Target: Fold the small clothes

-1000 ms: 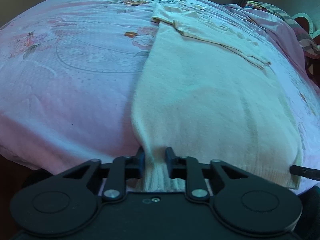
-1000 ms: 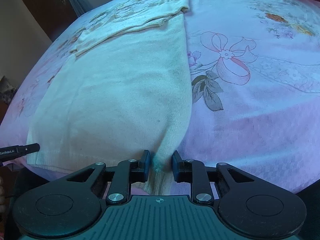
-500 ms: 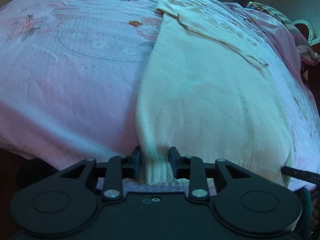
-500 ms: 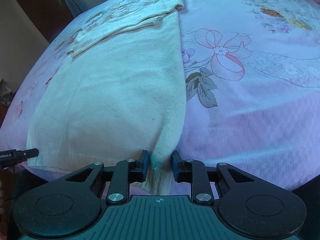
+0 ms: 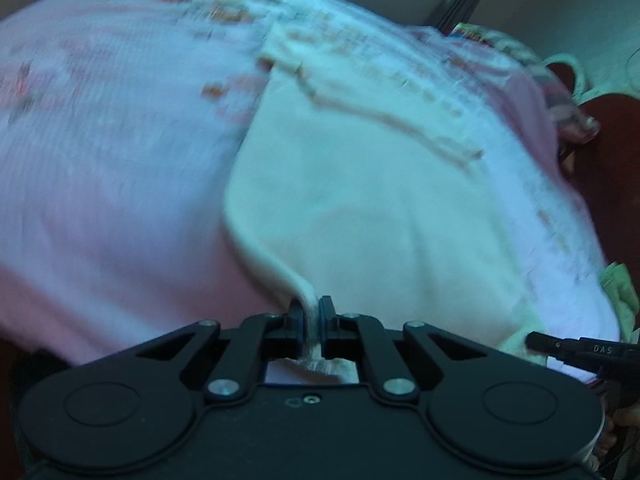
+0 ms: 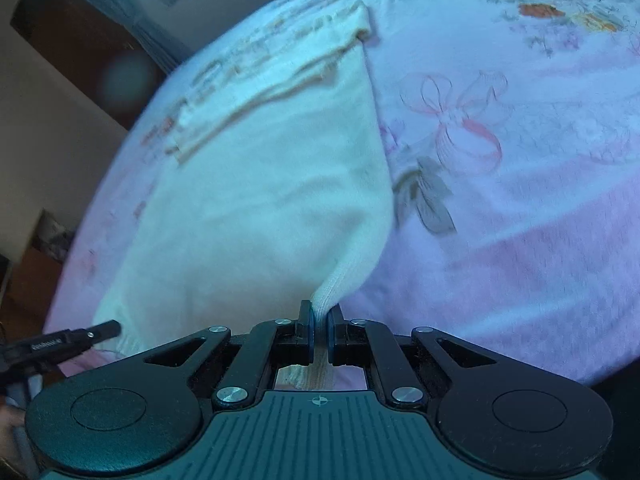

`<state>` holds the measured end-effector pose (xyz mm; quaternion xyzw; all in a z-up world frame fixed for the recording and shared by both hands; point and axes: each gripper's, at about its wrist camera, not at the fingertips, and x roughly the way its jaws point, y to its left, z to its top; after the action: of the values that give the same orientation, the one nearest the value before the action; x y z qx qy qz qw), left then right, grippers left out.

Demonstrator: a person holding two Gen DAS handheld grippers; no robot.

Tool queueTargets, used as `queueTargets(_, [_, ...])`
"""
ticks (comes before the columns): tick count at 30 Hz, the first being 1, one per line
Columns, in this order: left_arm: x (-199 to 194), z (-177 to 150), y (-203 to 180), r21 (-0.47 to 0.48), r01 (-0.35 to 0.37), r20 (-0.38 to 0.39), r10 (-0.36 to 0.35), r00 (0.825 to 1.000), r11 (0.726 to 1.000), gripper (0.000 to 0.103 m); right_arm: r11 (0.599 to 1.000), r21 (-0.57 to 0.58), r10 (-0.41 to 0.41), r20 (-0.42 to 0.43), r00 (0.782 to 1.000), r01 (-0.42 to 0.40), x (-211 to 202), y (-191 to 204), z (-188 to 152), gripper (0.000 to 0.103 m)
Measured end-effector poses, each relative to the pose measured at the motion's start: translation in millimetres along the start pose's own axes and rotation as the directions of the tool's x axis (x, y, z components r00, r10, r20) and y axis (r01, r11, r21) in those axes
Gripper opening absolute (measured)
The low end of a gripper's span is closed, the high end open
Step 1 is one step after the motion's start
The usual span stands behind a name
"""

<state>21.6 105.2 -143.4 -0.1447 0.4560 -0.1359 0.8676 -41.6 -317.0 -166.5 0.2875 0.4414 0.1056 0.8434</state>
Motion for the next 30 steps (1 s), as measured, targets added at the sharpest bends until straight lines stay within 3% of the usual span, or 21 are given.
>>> queueTargets(6, [-1,64,-18,-0.009,0.08,0.088,-0.079,0.993,0.997,0.005,0.992,0.053,0.108,0.107,0.988,-0.114,-12,12,57,0.005])
queueTargets(13, [59,159,-20,-0.059,0.052,0.152,-0.043,0.987,0.997,0.005,0.985,0.119,0.11,0.152,0.982,-0.129,41,9,146,0.005])
queueTargets(18, [124,204,-13,-0.072,-0.018,0.09,0.025,0.996,0.997,0.006,0.984,0.167,0.051,0.103,0.993,-0.068,103,-18,197,0.005])
queueTargets(21, [156,214,-5,-0.073,-0.079,0.031,0.081,0.996,0.994,0.014,0.98,0.198,0.002,0.069,0.998,-0.015,132,-29,217,0.006])
queueTargets(24, [156,222,5,-0.082,-0.079,0.04,0.082,0.996,0.994,0.021,0.983,0.182,0.005,0.075,0.997,-0.019,137,-34,226,0.008])
queueTargets(26, [148,231,9,-0.063,-0.092,0.065,0.096,0.993,0.994,0.022,0.986,0.166,0.023,0.071,0.997,-0.035,137,-35,231,0.014])
queueTargets(27, [143,234,12,-0.056,-0.096,0.076,0.101,0.992,0.994,0.024,0.983,0.178,0.042,0.067,0.997,-0.053,137,-38,233,0.031])
queueTargets(28, [140,237,15,-0.05,-0.101,0.081,0.105,0.991,0.994,0.025,0.978,0.197,0.06,0.07,0.996,-0.072,137,-41,234,0.058])
queueTargets(30, [136,239,18,-0.015,-0.148,0.088,0.149,0.985,0.989,0.025,0.971,0.223,0.065,0.102,0.993,-0.087,130,-45,236,0.081])
